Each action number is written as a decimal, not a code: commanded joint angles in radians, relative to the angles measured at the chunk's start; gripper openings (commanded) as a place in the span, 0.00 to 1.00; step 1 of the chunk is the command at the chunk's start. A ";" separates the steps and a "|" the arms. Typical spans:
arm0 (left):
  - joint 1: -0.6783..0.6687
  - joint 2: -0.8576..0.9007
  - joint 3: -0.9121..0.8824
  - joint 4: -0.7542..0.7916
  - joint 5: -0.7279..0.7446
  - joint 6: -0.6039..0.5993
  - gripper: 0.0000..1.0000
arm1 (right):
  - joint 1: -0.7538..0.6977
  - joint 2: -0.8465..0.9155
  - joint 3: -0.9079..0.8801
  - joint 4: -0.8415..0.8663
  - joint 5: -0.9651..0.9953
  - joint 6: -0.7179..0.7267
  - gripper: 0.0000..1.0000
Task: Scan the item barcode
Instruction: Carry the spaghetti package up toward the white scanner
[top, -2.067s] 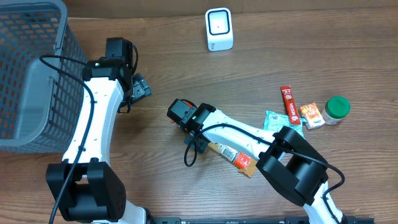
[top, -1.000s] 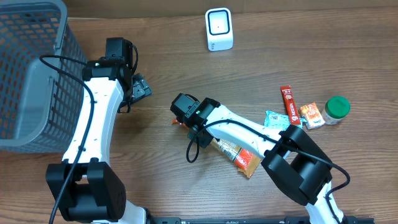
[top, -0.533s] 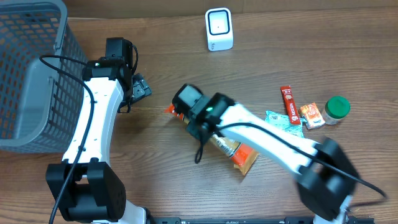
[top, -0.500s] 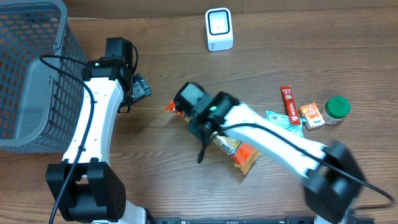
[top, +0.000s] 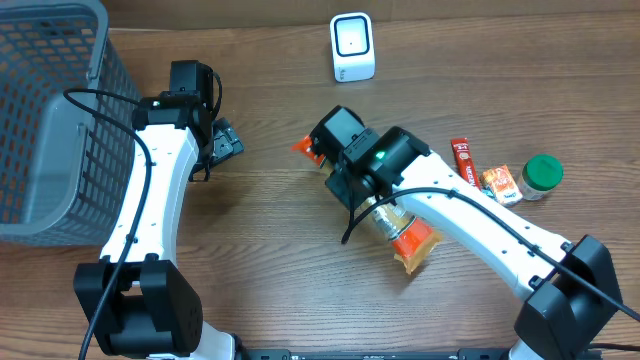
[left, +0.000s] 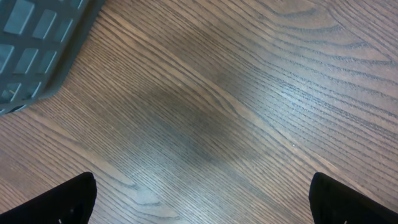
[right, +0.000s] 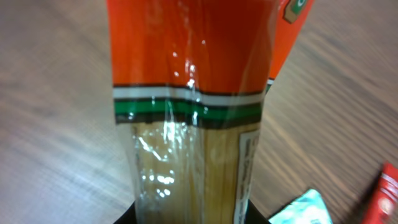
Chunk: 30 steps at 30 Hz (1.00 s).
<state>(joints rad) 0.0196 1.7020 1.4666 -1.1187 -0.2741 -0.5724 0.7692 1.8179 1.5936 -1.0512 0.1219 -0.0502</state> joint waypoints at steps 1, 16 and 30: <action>-0.007 -0.019 0.014 0.001 -0.014 0.011 1.00 | -0.048 -0.025 0.038 0.008 0.159 0.088 0.04; -0.007 -0.019 0.014 0.001 -0.014 0.011 1.00 | -0.333 0.010 0.698 -0.284 0.101 0.098 0.03; -0.007 -0.019 0.014 0.001 -0.013 0.012 1.00 | -0.232 0.346 0.836 0.035 0.519 -0.201 0.03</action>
<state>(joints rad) 0.0196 1.7020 1.4666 -1.1191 -0.2741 -0.5724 0.4858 2.1181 2.4065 -1.0832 0.4484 -0.1219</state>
